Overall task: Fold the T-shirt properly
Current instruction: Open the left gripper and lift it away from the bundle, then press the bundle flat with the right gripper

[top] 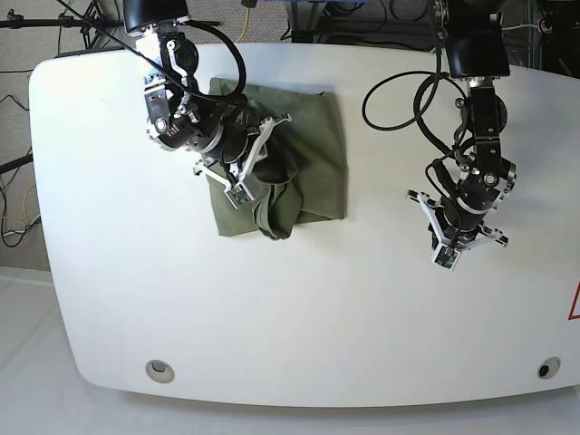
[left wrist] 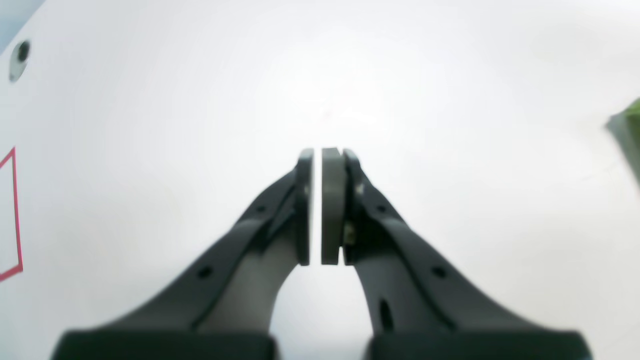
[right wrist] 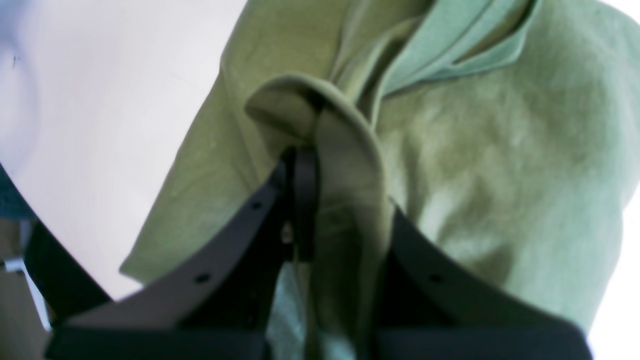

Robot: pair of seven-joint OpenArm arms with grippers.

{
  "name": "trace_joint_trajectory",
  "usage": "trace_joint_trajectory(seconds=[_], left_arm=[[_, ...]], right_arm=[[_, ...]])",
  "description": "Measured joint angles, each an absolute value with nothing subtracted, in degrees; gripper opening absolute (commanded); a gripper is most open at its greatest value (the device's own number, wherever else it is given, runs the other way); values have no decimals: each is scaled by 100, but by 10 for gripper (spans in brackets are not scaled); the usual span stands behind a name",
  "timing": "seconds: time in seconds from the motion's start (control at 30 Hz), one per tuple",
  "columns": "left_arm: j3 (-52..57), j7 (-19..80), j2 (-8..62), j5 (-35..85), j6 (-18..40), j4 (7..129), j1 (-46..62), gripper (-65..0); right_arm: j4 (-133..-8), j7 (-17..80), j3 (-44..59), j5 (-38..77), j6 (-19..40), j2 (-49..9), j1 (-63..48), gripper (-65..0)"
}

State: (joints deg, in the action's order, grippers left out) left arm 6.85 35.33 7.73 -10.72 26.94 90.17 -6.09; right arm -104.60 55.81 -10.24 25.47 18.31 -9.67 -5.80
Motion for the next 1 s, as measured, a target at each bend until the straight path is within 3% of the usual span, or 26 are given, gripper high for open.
trace_joint_trajectory(seconds=[0.47,1.0], left_arm=[[751,3516,779,-1070,2705,9017,-589,-637],[749,3516,781,-1070,2705,9017,-506,-637]], right_arm=[[-10464,5621,-1024,2550,2884,-965,-593,-650],[-10464,5865,-1024,2541,2985,-950,-576,-636]])
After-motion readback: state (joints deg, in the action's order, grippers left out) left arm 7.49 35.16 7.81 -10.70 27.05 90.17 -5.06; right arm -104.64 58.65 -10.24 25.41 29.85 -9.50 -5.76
